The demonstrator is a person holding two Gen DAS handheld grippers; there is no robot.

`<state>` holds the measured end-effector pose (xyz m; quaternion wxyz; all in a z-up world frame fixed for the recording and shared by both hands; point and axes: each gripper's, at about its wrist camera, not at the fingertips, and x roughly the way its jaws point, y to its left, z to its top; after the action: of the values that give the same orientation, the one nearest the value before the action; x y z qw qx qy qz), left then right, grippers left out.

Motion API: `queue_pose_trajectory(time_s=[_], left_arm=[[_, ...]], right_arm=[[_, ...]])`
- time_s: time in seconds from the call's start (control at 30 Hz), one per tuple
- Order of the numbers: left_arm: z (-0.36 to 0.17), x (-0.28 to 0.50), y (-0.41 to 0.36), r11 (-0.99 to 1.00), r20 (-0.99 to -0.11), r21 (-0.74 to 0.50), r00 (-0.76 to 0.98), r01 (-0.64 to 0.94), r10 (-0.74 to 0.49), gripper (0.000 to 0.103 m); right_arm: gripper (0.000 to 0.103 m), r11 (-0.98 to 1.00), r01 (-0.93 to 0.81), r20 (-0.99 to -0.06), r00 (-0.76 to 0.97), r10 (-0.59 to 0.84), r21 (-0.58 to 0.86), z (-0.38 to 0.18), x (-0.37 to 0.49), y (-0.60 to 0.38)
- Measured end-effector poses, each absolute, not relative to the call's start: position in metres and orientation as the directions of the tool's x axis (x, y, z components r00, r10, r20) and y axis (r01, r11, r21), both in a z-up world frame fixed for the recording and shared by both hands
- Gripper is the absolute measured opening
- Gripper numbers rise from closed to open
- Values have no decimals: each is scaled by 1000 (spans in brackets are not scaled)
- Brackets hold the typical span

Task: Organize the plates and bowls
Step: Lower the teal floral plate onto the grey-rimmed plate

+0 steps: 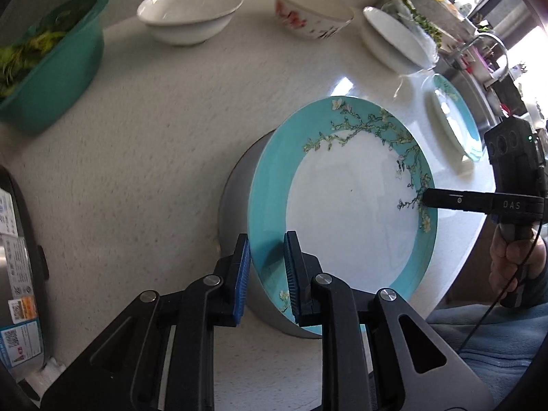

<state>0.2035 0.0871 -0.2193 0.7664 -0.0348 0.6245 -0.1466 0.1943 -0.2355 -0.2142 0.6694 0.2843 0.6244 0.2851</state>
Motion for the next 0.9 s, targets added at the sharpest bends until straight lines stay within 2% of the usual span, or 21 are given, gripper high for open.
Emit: queue_pose_trajectory(time_s=[0.53, 0.73, 0.9], left_arm=[[-241, 206, 83, 954, -958, -194, 164, 230, -234, 18], [-241, 202, 66, 957, -968, -102, 194, 273, -159, 19], [-240, 196, 57, 953, -969, -39, 221, 301, -110, 19]], right_arm=[[13, 763, -33, -760, 69, 646, 646, -219, 192, -222], [15, 848, -154, -847, 95, 523, 507, -205, 188, -201], [21, 890, -259, -898, 136, 419, 375, -197, 182, -183]])
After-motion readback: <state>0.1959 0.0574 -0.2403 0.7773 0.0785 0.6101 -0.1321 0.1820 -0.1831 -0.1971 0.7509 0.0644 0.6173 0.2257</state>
